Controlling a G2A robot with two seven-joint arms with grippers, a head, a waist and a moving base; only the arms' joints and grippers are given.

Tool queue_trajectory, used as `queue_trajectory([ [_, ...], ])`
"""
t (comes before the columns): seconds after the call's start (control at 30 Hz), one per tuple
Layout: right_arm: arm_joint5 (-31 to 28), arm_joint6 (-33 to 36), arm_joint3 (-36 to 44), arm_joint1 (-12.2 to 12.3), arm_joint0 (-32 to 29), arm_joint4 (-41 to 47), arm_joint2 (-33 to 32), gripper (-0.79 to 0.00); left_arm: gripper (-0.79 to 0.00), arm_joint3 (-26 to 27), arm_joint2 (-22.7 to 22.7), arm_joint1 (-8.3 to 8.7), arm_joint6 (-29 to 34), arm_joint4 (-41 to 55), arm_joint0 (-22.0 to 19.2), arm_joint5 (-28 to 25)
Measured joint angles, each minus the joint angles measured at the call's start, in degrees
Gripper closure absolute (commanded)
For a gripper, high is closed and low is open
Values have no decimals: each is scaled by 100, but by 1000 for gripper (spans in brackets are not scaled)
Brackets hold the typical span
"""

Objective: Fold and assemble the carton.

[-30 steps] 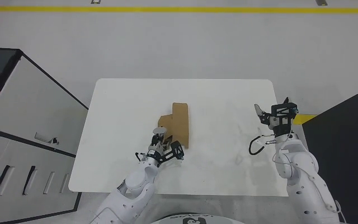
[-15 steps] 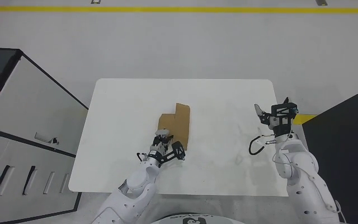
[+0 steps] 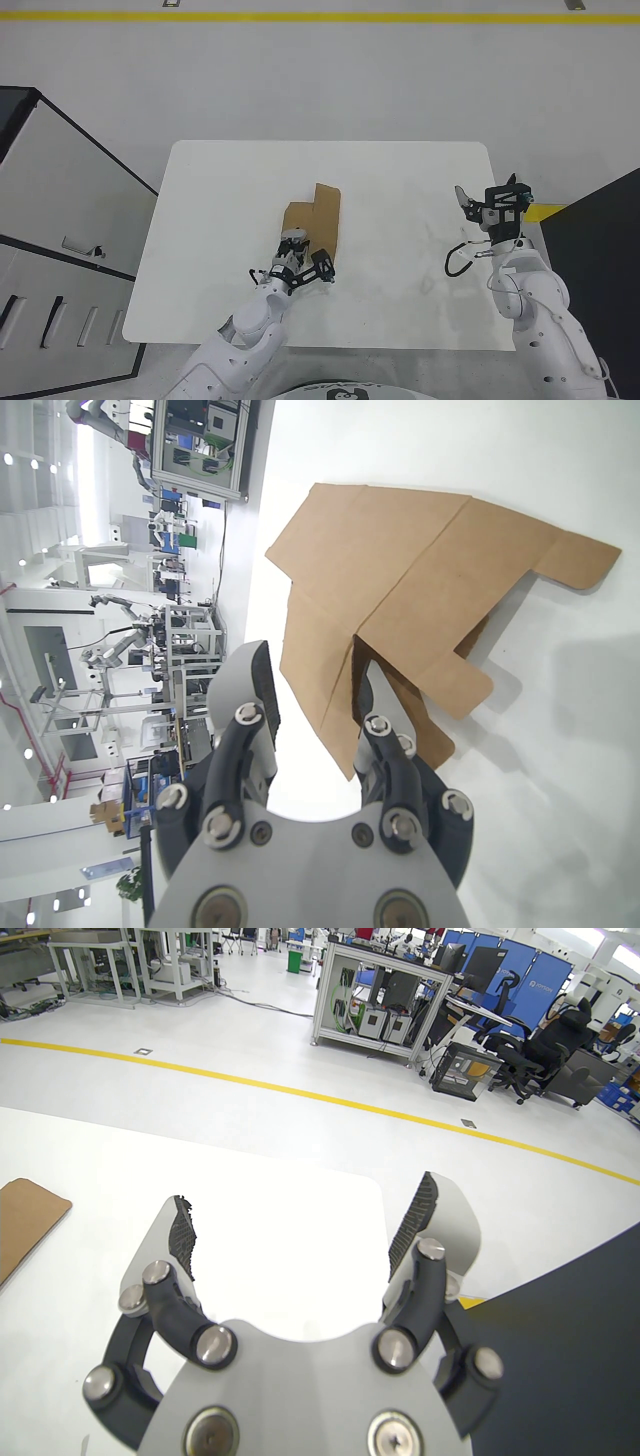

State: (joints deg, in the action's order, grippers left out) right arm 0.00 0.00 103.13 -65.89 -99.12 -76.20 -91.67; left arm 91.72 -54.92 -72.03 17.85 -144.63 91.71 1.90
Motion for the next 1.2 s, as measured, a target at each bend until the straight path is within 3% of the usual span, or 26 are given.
queue_trajectory([
  [0.07,0,0,0,0,0,0,0,-785,-360,-52,20,-15,3,12,-29,-4],
  [0.17,0,0,0,0,0,0,0,-785,-265,-118,28,-36,23,33,-69,26],
  [0.23,0,0,0,0,0,0,0,-785,0,-155,26,-52,51,45,-99,94],
  [0.63,0,0,0,0,0,0,0,-785,0,30,-107,-65,-155,-357,-93,748],
  [1.07,0,0,0,0,0,0,0,-785,0,1267,-649,226,-1568,-2568,426,993],
  [1.2,0,0,0,0,0,0,0,-785,0,1341,-689,245,-1541,-2926,485,1014],
])
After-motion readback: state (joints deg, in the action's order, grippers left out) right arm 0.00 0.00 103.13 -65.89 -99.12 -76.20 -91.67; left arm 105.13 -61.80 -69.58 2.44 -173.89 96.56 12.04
